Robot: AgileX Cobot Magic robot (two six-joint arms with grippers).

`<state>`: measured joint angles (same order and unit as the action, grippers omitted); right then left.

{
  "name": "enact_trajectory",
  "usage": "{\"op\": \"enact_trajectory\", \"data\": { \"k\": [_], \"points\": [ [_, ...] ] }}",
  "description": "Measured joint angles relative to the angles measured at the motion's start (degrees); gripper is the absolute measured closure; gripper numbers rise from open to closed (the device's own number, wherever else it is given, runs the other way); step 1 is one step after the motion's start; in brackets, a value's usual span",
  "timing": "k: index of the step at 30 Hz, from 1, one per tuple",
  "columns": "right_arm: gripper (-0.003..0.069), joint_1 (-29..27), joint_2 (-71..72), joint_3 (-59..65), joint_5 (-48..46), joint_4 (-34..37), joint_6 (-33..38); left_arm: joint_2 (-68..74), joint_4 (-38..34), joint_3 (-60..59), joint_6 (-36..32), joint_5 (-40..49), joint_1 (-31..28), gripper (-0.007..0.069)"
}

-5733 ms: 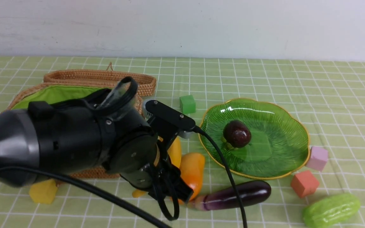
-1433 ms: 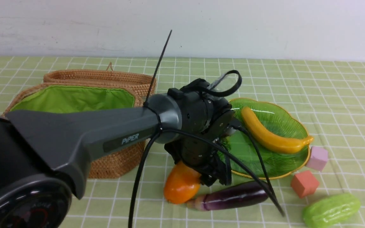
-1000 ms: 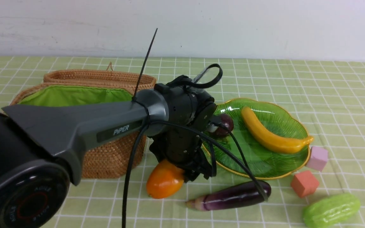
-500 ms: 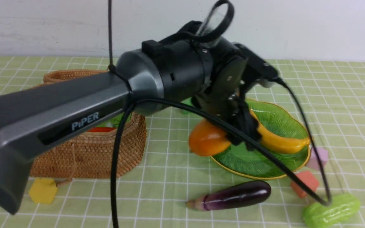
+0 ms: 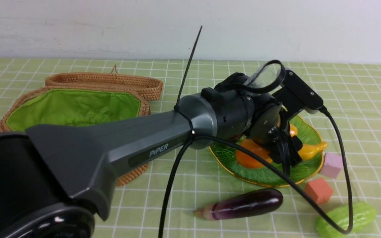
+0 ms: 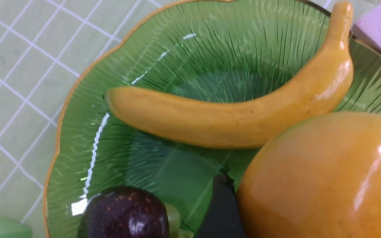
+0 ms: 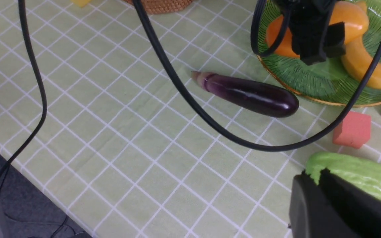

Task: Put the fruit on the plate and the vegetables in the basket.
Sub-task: Grab the mango with your left arm and place it on the right plate, then grab an eggplant with your right arm and place it in the basket on the left.

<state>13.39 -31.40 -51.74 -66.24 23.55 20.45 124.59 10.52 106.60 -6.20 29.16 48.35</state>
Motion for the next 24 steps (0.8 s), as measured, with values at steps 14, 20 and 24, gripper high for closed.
{"op": "enact_trajectory", "data": {
  "k": [14, 20, 24],
  "points": [
    [0.0604, 0.0, 0.0, 0.0, 0.2, 0.0, 0.0, 0.1, 0.4, 0.3, -1.6, -1.8, 0.0, -0.0042],
    [0.0604, 0.0, 0.0, 0.0, 0.5, -0.4, 0.0, -2.3, 0.4, 0.3, -1.3, 2.1, 0.0, 0.0062],
    [0.0604, 0.0, 0.0, -0.1, 0.5, -0.6, 0.0, -7.7, 0.5, 0.3, 2.4, 8.0, 0.0, 0.0293]
  ]
}}
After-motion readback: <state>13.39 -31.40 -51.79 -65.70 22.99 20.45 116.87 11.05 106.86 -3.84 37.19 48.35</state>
